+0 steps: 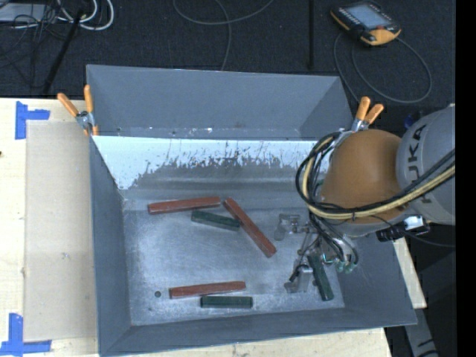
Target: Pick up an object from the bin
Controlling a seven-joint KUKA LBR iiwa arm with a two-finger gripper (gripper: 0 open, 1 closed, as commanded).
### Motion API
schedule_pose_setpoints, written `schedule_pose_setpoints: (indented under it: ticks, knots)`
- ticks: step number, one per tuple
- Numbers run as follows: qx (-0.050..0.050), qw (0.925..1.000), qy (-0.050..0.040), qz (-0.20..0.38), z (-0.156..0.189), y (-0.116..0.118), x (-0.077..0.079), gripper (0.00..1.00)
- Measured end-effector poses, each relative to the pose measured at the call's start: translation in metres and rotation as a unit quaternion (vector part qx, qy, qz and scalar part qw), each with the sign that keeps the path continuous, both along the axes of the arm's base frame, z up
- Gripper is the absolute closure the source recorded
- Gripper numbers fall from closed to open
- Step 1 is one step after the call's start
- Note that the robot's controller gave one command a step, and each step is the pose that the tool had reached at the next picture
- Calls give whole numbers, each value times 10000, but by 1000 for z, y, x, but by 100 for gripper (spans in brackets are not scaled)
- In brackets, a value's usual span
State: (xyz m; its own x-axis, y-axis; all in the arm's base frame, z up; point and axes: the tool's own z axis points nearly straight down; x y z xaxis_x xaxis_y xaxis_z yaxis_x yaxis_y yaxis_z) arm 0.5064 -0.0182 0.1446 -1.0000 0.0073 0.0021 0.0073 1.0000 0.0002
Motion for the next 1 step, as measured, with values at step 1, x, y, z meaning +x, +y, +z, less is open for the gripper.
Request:
schedule_pose_setpoints:
  ticks: [1]
  knots:
    - [2,10000,-24,66,-26,-50,18,0]
